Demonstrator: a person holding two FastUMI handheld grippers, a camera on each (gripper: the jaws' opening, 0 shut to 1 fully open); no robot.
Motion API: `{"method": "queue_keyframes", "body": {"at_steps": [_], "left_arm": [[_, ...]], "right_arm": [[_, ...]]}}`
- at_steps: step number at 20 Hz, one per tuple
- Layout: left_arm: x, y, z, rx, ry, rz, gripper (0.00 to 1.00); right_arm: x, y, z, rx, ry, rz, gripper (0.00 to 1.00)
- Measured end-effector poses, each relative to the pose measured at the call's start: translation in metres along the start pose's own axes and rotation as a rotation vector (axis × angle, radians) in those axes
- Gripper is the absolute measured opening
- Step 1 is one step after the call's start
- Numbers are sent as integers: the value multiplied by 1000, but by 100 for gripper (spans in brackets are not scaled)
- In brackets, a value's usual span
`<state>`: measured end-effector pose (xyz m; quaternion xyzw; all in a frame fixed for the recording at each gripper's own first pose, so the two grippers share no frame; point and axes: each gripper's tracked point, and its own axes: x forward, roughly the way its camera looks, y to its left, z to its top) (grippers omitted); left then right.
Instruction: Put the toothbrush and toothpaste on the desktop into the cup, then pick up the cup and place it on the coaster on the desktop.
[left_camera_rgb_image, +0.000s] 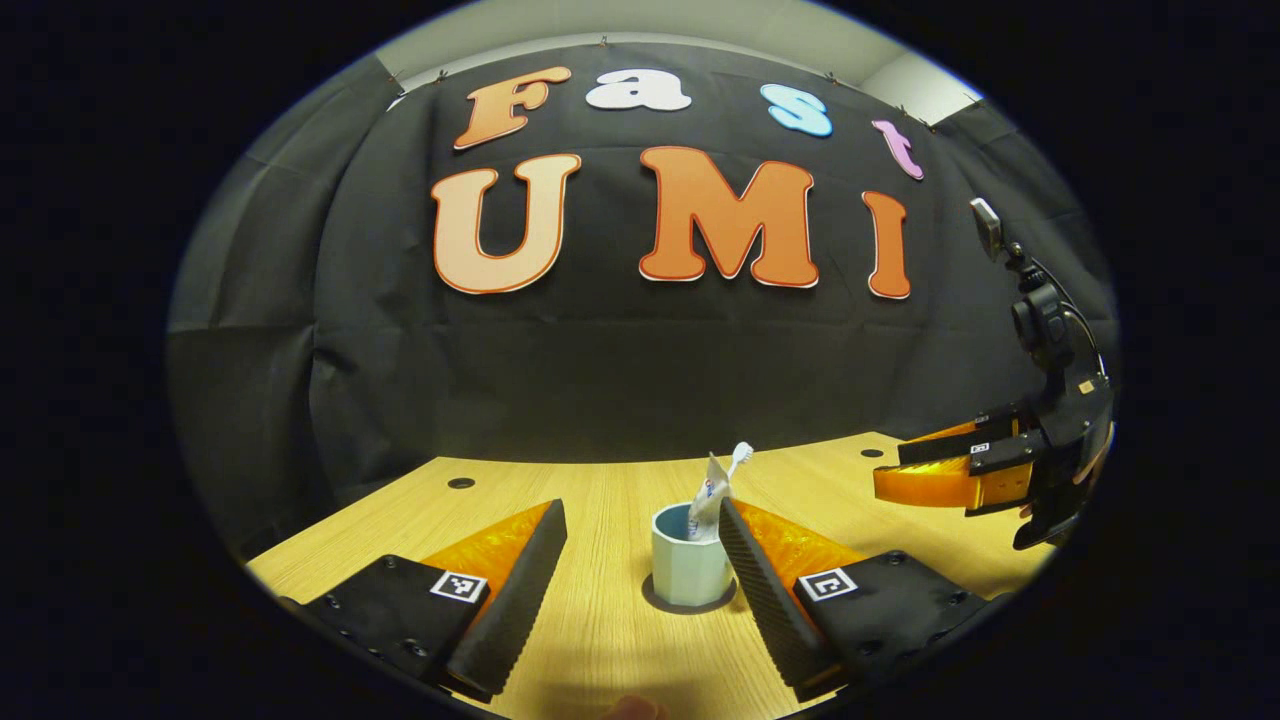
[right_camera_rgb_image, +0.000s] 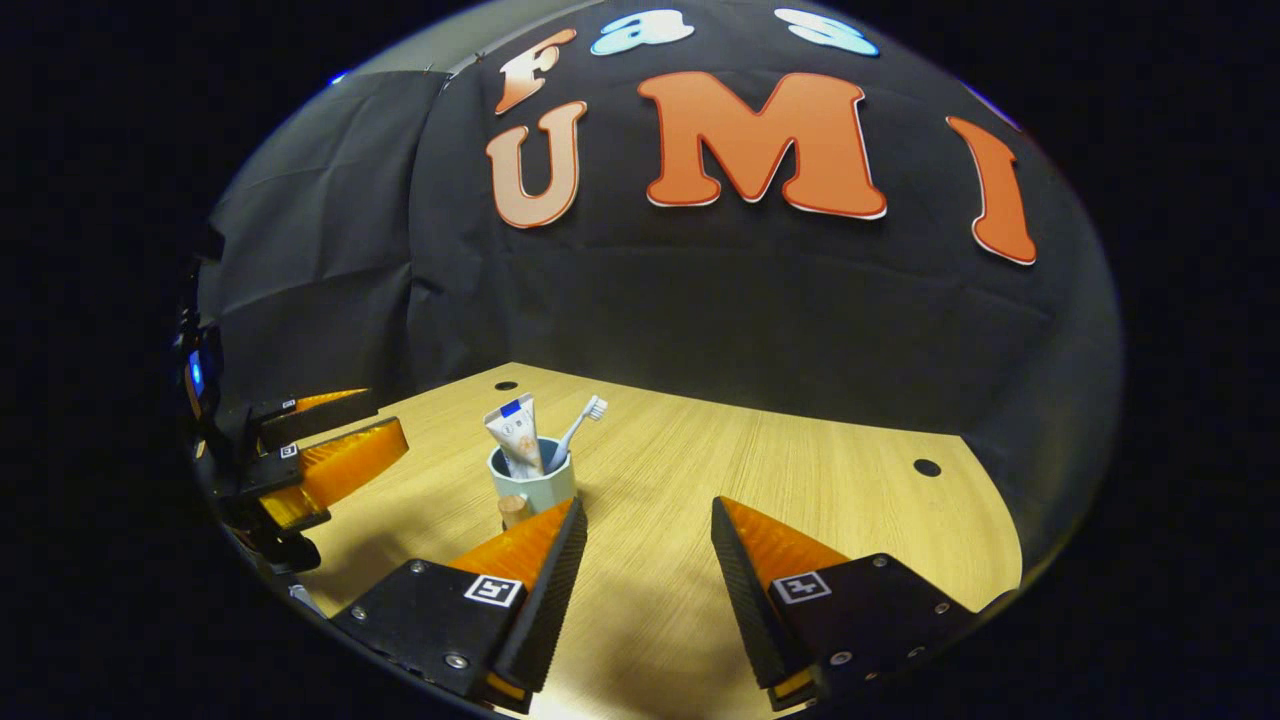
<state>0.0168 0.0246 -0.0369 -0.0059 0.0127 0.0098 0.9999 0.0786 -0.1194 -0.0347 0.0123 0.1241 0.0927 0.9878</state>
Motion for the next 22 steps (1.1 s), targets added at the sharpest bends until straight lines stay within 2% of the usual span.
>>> {"method": "queue_keyframes", "body": {"at_steps": [6, 13, 19, 21, 22], "left_arm": [[-5, -5, 16, -4, -53, -7, 99], [-12, -2, 31, -6, -133, 0, 99], [-19, -8, 40, 28, -188, -8, 99], [-20, -8, 43, 45, -209, -2, 95], [-20, -8, 44, 49, -216, 1, 97]], "right_arm": [[-19, -29, 20, -6, -169, -121, 79], [-41, -45, 33, -39, -304, -243, 79], [-49, -36, 31, -43, -353, -255, 80], [-51, -35, 31, -62, -355, -263, 80], [-52, -33, 31, -68, -356, -264, 80]]}}
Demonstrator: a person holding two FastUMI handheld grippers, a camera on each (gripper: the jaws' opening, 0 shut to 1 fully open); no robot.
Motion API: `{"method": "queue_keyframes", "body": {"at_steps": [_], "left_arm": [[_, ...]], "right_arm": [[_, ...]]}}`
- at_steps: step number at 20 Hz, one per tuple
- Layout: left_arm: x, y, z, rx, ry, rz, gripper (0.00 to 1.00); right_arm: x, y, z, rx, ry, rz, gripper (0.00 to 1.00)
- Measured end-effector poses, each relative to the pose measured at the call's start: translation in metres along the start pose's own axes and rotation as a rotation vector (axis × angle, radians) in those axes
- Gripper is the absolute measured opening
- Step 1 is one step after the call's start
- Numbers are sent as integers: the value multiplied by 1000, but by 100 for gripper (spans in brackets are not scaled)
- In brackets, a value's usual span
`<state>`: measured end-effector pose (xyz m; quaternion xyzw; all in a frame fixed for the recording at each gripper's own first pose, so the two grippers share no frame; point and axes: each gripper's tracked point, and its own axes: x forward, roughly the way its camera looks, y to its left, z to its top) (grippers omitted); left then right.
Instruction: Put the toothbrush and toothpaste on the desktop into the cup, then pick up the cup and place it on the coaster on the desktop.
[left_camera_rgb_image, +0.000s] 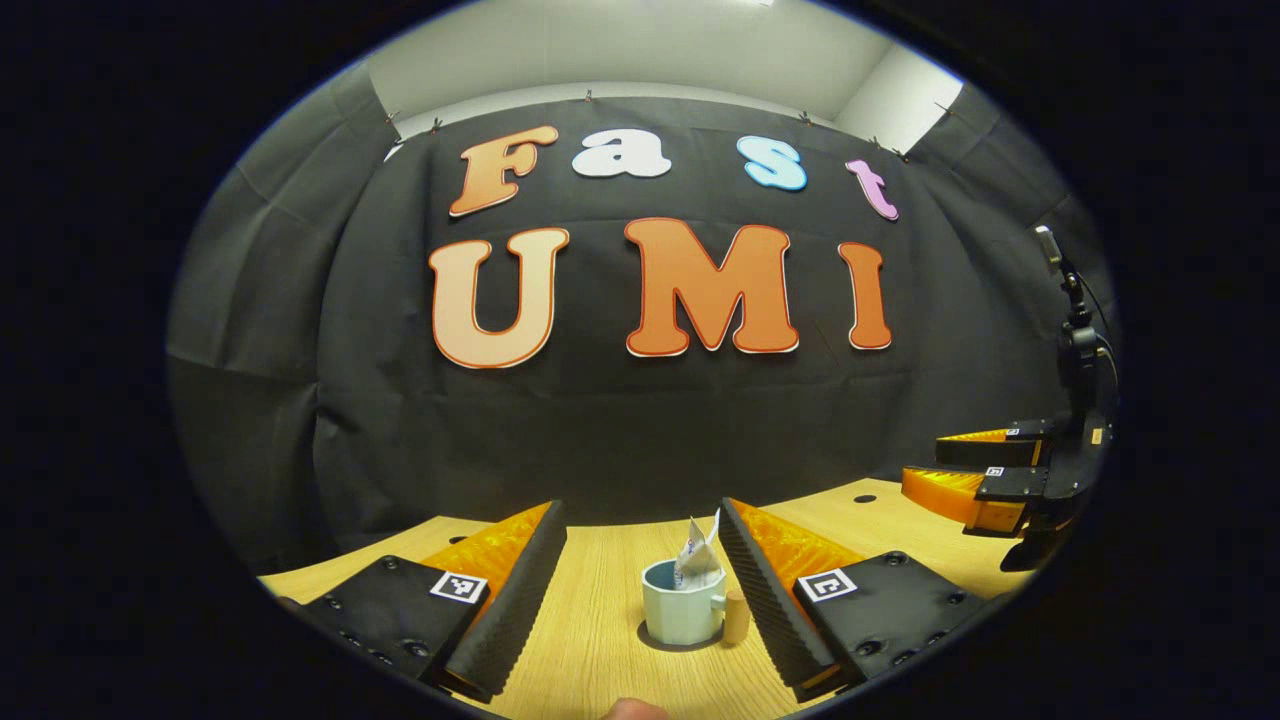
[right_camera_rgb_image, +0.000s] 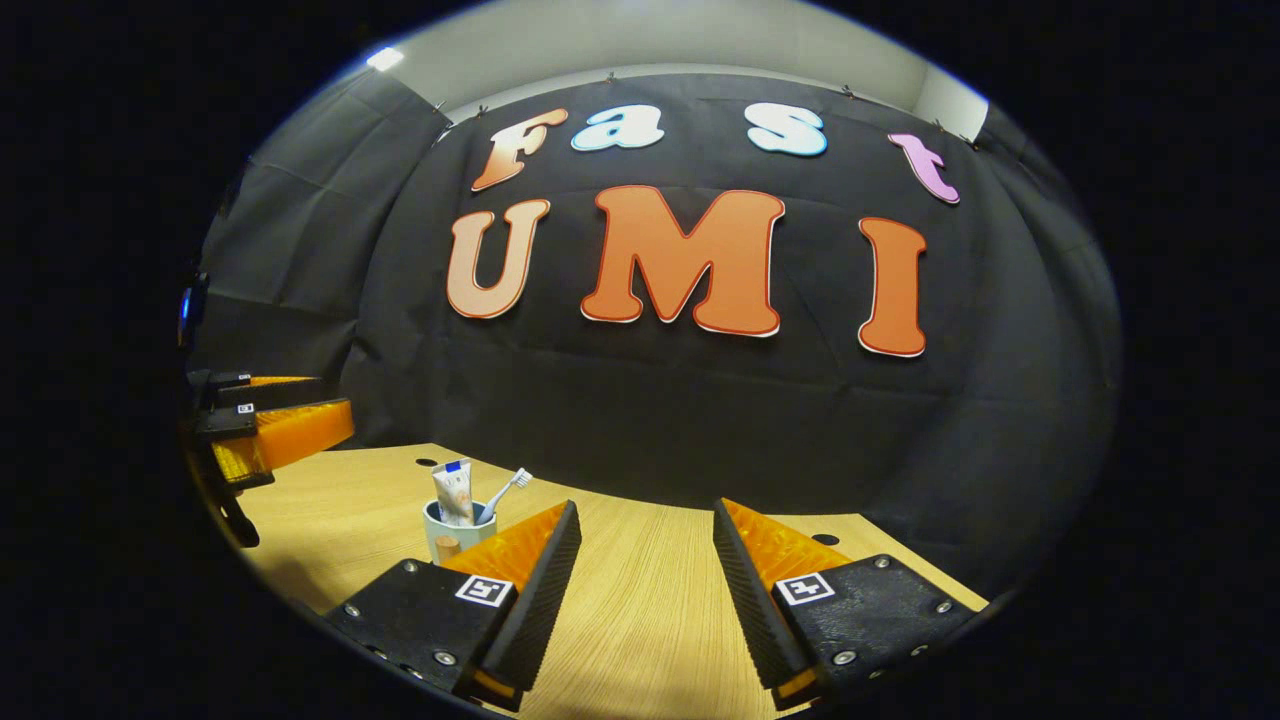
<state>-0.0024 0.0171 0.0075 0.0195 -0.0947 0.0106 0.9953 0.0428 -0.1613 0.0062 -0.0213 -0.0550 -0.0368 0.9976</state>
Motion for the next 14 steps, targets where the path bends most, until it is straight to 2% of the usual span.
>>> {"method": "queue_keyframes", "body": {"at_steps": [14], "left_arm": [[13, -14, 9, -60, -17, 1, 97]], "right_arm": [[-4, 9, 0, 8, 16, 28, 82]]}}
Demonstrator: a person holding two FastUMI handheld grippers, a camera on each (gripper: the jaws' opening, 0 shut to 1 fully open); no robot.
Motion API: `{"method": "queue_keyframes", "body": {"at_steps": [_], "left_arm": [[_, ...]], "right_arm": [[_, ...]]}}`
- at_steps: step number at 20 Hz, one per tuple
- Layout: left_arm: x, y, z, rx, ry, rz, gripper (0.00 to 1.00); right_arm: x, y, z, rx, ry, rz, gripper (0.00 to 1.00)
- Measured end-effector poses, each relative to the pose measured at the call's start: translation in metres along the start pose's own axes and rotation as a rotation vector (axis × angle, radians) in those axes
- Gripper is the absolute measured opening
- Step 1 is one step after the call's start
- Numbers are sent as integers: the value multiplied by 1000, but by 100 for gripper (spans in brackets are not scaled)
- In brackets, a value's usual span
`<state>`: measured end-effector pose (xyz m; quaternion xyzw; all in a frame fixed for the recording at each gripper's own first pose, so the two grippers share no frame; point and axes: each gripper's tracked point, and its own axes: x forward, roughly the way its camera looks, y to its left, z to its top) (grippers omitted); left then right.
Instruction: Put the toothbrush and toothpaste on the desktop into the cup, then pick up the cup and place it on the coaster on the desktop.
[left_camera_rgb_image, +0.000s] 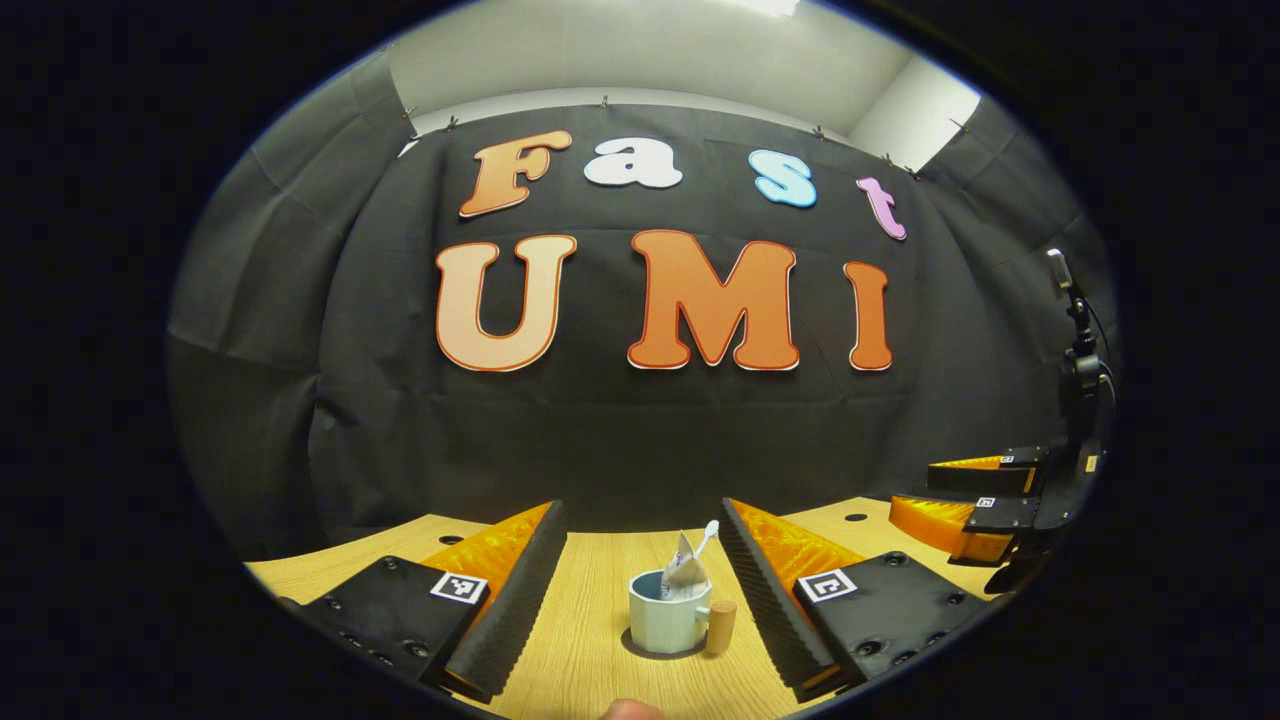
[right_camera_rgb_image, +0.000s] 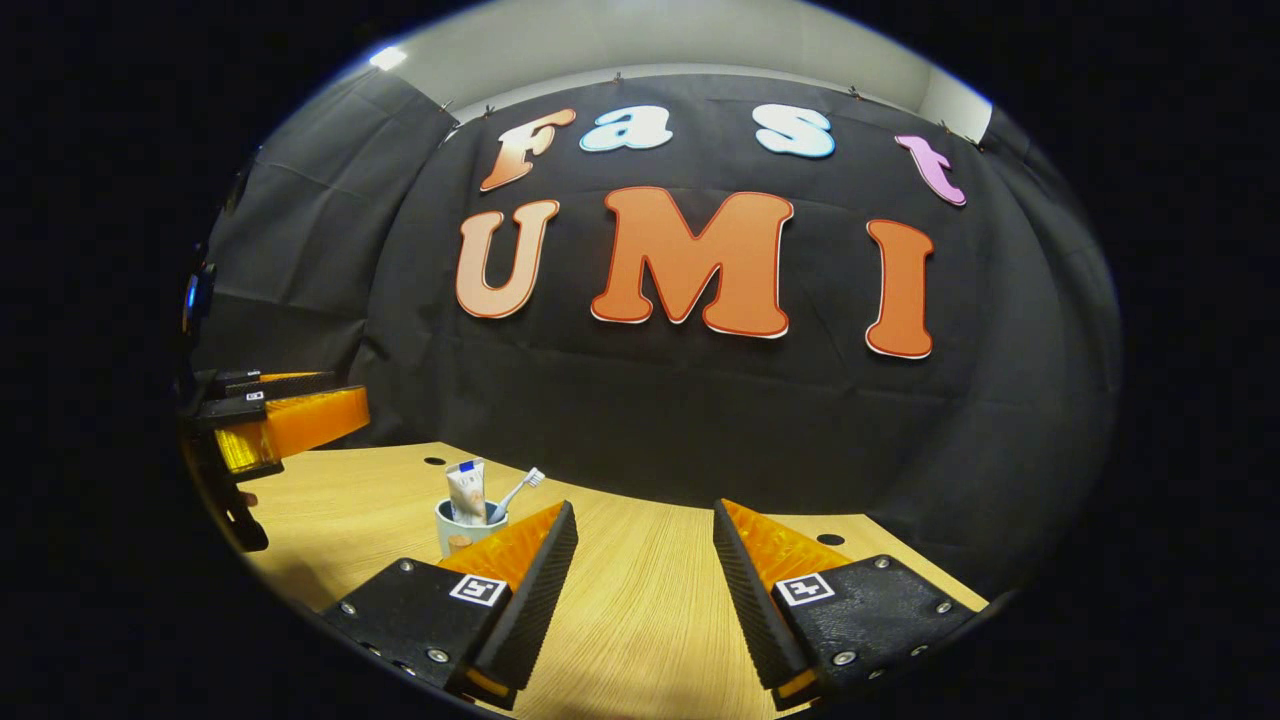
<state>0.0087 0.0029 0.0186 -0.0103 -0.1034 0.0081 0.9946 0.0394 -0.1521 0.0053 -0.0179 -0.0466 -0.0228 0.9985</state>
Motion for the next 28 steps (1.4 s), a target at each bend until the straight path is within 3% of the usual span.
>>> {"method": "queue_keyframes", "body": {"at_steps": [28], "left_arm": [[-1, -1, 0, 31, -10, 11, 99]], "right_arm": [[-3, 3, 8, 12, 10, 33, 83]]}}
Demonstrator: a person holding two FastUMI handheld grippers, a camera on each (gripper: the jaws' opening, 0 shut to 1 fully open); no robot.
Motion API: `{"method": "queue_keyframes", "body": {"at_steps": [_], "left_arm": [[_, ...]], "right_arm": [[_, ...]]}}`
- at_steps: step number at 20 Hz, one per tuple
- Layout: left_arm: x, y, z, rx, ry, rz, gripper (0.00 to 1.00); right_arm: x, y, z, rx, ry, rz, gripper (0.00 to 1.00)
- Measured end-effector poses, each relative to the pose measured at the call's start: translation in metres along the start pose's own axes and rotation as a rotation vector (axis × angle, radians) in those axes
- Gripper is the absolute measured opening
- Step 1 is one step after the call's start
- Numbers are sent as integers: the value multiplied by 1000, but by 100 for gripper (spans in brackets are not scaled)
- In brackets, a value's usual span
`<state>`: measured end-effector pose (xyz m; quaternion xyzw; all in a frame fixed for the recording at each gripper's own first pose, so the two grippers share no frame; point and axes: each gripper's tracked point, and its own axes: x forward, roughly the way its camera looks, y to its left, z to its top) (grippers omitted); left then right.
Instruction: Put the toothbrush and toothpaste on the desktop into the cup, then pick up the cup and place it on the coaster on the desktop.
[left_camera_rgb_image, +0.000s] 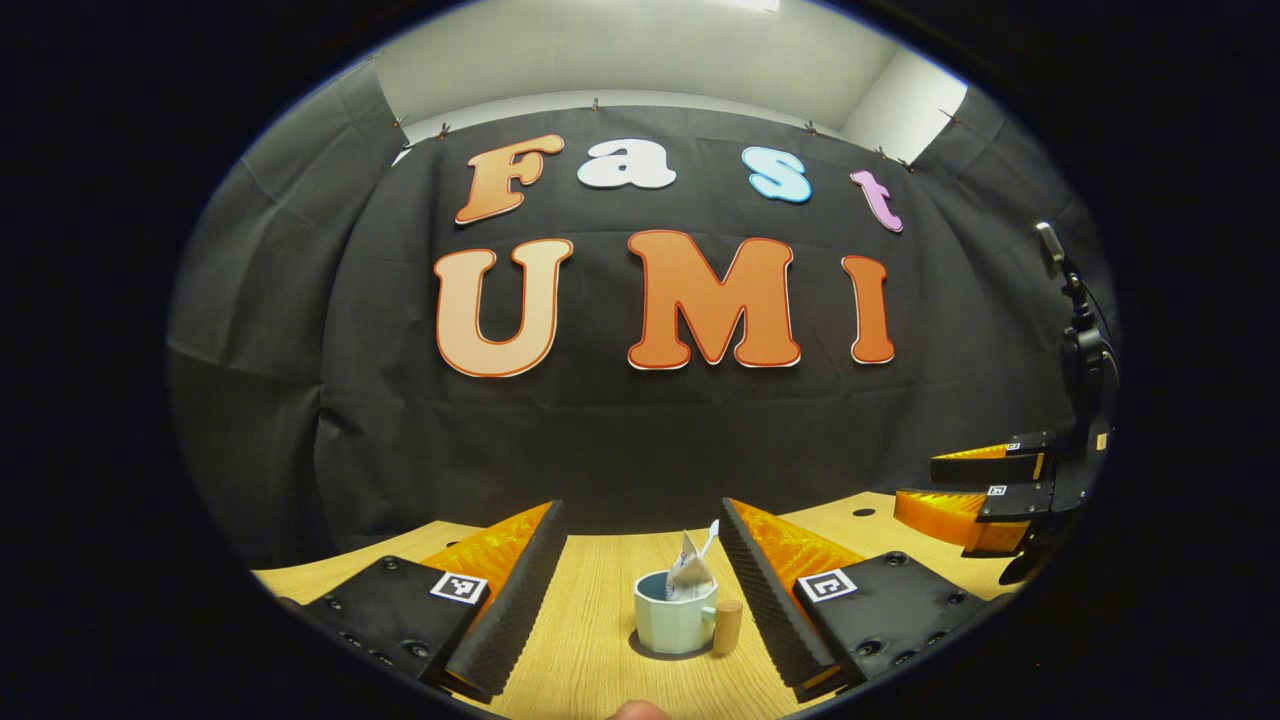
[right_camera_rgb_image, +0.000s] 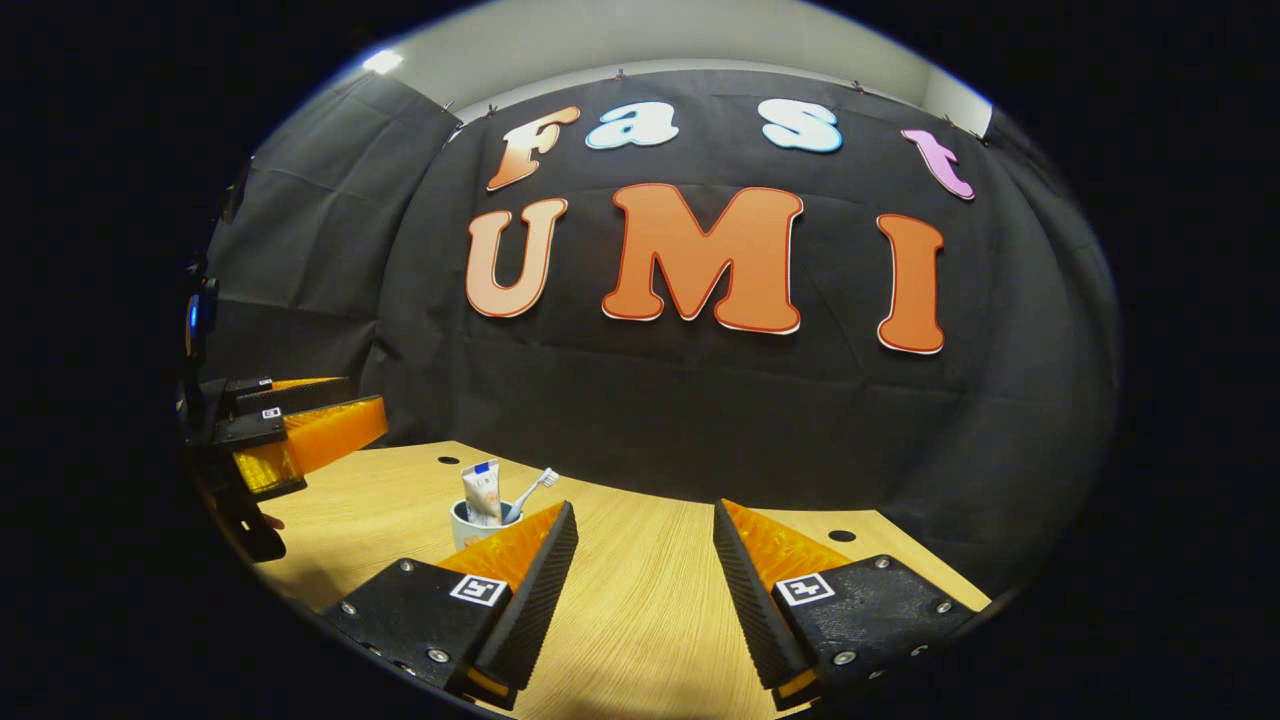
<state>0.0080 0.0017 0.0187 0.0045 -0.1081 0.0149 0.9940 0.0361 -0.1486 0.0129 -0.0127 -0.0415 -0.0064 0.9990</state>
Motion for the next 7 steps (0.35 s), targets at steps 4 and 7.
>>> {"method": "queue_keyframes", "body": {"at_steps": [4, 7], "left_arm": [[0, 1, 2, -3, -4, 3, 97], [-2, 0, 2, 0, -5, 1, 99]], "right_arm": [[-2, 2, 3, 7, -6, 3, 83], [-3, 1, 3, 7, -6, 2, 83]]}}
